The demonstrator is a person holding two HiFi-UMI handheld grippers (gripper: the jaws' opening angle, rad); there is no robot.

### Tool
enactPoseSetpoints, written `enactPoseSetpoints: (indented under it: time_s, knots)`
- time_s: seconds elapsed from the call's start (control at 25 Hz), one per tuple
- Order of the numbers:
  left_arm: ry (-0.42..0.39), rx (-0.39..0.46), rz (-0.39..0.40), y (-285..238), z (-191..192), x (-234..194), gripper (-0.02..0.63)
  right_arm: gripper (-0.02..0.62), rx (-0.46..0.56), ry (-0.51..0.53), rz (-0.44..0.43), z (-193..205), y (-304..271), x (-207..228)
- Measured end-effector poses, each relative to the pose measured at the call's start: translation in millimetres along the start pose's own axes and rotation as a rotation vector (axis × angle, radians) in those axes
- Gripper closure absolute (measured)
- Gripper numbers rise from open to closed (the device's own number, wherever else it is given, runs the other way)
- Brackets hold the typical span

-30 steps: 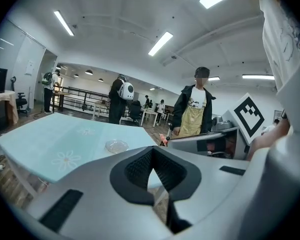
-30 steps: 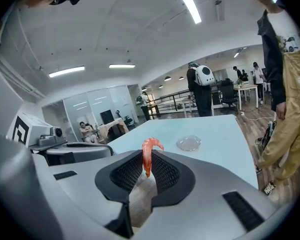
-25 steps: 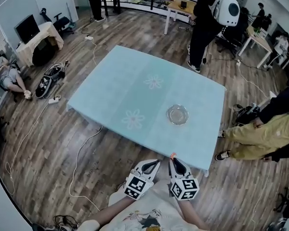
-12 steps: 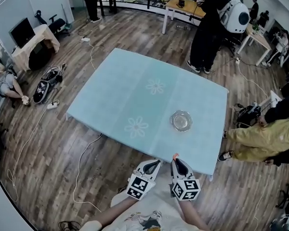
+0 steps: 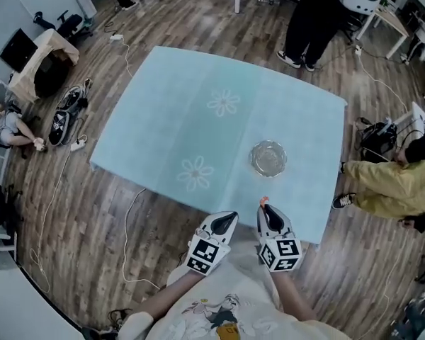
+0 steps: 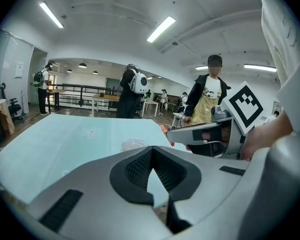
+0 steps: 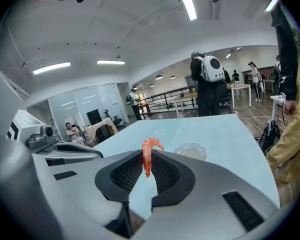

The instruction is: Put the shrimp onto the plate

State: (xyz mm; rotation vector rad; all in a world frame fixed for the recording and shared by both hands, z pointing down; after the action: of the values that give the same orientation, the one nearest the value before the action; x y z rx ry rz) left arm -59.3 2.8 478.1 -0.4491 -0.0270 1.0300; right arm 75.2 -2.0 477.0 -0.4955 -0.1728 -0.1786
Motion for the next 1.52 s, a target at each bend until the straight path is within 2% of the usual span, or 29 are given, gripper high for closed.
enactPoseSetpoints:
  time_s: [0.32,0.64,1.24,1.52]
  knots:
    - [0.072,-0.063,0.008,-65.7,2.6,-26.4,0.609,0.525,-0.078,-0.004,-0.002,-4.3,-57.9,52.2]
    - [0.140,-0.116,0.005,-112.3,15.4,-51.2,0.609,0.525,-0.159,-0.004,-0.016,5.1,-114.5,84.9]
    - [0.194,-0.218,-0.022,-166.2,23.7,-77.7,0.609,0.525,-0.266,-0.051,-0.032,35.1,-202.1,137.9]
    - [0.200,-0.242,-0.043,-166.8,26.0,-86.8,0.609,0.523,-0.324,-0.104,-0.061,49.8,-224.7,141.4]
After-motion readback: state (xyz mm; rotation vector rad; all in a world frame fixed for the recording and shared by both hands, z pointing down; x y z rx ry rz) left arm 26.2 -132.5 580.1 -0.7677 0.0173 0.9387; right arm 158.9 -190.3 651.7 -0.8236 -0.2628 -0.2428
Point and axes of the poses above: the fingertips, and each gripper's own axes: y backward along the fingers, x to its right, z out of its underside, the point moved 5 cm from there along y, backward along the fingers, and after that the axes turned 6 degrees about z, right-handed, at the moved point
